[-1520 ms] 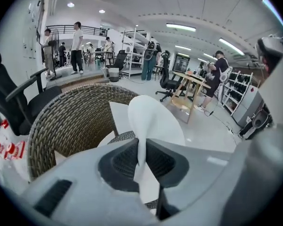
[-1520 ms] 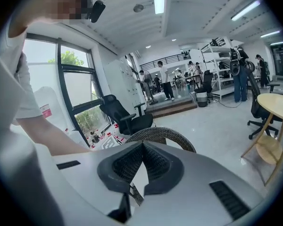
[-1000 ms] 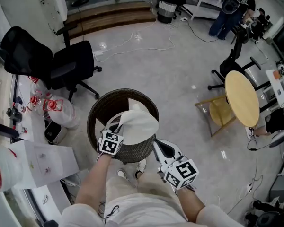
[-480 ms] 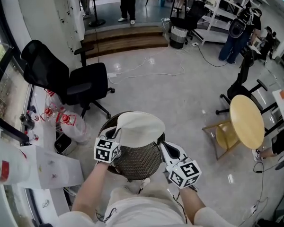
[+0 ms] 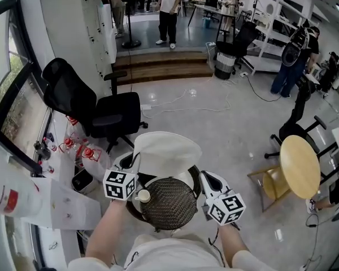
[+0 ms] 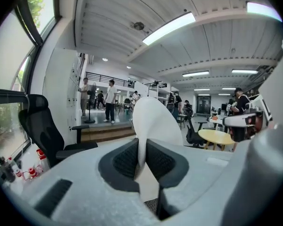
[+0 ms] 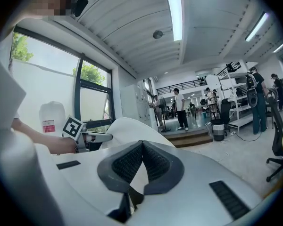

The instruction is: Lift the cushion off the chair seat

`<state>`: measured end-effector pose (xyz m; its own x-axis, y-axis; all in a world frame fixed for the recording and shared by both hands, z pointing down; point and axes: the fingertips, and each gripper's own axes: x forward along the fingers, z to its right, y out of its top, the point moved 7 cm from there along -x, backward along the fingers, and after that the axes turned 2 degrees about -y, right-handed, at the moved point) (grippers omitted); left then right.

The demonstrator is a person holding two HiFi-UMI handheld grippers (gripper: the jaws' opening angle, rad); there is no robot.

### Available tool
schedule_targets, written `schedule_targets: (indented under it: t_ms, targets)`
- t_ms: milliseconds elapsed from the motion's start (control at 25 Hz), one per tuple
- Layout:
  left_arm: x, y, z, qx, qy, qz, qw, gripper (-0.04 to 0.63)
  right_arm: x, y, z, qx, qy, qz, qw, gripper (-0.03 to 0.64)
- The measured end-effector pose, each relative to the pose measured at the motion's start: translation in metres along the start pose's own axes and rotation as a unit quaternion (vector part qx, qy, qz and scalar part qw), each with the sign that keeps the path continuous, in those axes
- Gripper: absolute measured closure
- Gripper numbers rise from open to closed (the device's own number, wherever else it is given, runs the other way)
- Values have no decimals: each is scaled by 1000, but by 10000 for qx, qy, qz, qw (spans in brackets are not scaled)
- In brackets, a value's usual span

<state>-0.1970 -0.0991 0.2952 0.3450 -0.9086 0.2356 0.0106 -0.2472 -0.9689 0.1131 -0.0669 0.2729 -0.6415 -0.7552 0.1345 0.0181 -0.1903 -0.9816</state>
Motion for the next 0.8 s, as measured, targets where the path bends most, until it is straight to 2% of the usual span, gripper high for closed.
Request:
schedule_targets:
  t_ms: [400, 600, 800]
  targets:
    - [-73, 51, -33, 152, 704, 978, 9926, 558, 5, 26, 26, -96, -139, 195, 9997, 615]
    - [-120, 66, -54, 64, 1087, 1416, 9839, 558, 12, 36, 30, -71, -242, 259, 9993, 615]
    - [-171, 70, -72, -80, 1463, 1849, 9718, 558, 17, 46, 30, -104, -286, 340, 9990, 615]
